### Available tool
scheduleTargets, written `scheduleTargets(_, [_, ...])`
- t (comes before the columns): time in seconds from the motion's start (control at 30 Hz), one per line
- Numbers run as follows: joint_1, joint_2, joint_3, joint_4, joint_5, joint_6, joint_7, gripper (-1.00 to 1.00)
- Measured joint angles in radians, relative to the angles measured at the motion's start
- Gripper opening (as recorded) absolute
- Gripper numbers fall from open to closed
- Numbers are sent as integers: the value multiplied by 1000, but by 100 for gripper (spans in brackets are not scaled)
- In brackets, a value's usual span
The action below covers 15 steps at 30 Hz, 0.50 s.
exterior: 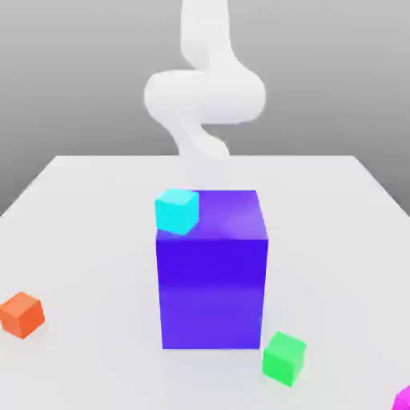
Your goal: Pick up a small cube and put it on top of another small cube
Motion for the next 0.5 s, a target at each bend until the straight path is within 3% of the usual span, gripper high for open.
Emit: scheduleTargets(0.5, [65,549,155,98,-85,104,37,0])
